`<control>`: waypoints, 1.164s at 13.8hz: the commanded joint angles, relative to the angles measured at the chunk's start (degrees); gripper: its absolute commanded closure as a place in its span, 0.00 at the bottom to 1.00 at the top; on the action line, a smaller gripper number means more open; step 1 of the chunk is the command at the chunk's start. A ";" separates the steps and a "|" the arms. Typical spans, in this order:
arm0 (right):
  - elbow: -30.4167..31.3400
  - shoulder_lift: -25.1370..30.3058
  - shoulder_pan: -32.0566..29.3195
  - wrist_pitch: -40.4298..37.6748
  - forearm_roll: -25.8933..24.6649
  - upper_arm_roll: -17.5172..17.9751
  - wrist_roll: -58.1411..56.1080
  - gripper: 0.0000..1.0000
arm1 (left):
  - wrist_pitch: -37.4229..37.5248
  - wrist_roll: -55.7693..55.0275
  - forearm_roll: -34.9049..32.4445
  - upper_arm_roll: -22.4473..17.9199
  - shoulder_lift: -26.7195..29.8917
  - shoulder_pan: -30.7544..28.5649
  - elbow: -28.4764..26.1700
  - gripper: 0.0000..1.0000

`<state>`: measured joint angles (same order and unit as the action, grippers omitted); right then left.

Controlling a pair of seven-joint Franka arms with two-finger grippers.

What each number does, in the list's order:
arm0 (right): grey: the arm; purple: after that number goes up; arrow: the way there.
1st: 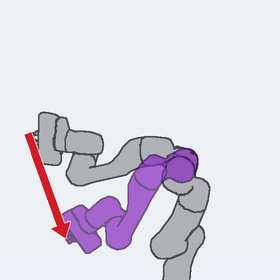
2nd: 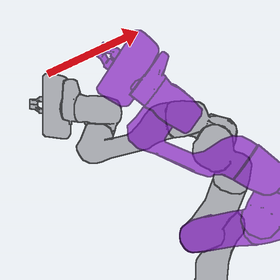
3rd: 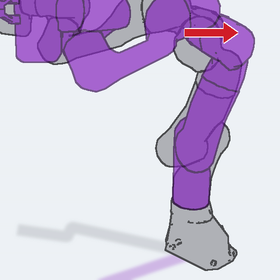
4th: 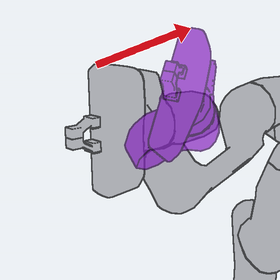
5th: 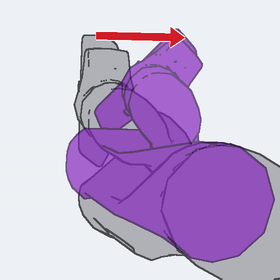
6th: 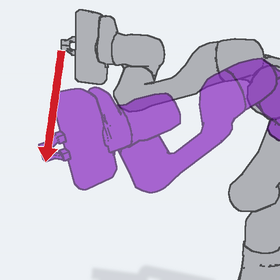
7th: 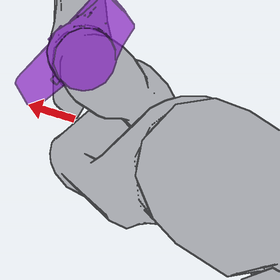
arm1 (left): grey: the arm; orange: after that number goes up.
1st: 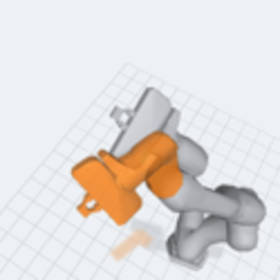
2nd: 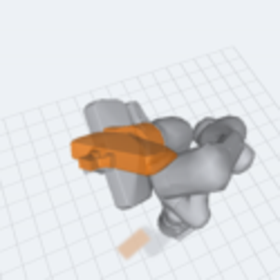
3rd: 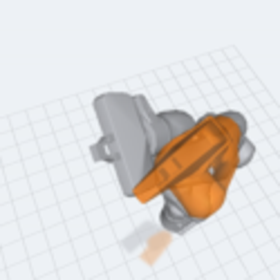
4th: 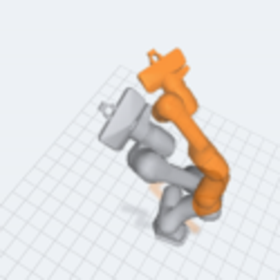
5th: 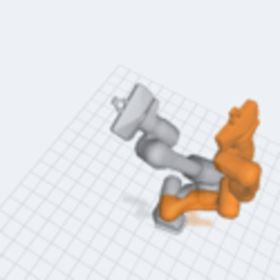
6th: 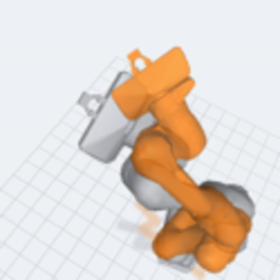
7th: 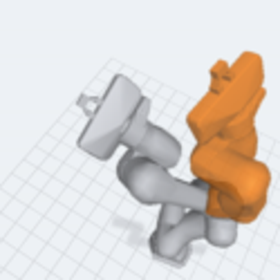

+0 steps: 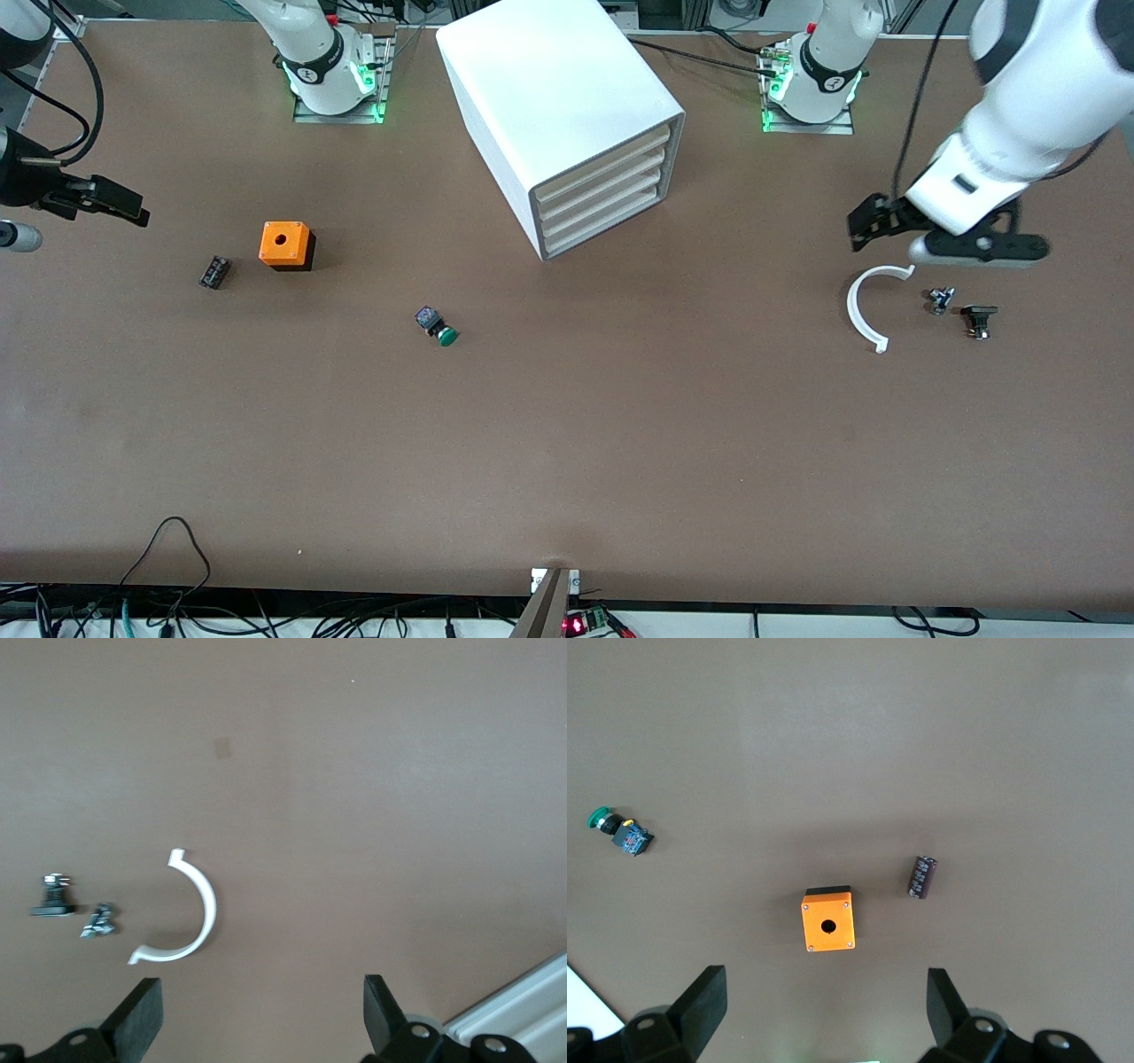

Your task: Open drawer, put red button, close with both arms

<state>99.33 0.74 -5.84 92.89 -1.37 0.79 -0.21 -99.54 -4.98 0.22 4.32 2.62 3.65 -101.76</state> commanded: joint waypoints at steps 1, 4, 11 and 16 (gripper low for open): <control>3.49 2.68 -0.05 2.20 1.10 -0.18 -0.58 0.00 | 5.75 4.80 -1.19 -3.09 -1.30 0.65 6.56 0.00; 7.45 5.05 -0.05 6.32 1.28 -0.27 -0.23 0.00 | 7.43 4.81 -1.19 -3.18 -1.74 0.66 8.77 0.00; 7.90 5.67 -0.05 6.08 1.19 -0.18 -0.32 0.00 | 8.13 4.81 -1.10 -3.18 -2.36 0.66 10.44 0.00; 9.22 6.90 -0.05 5.90 1.10 -0.18 -0.32 0.00 | 8.13 4.81 -1.01 -3.09 -2.36 0.66 10.44 0.00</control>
<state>106.16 5.18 -5.83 98.24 -1.28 0.74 -0.23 -93.11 -1.15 0.22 1.38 1.53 3.89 -93.76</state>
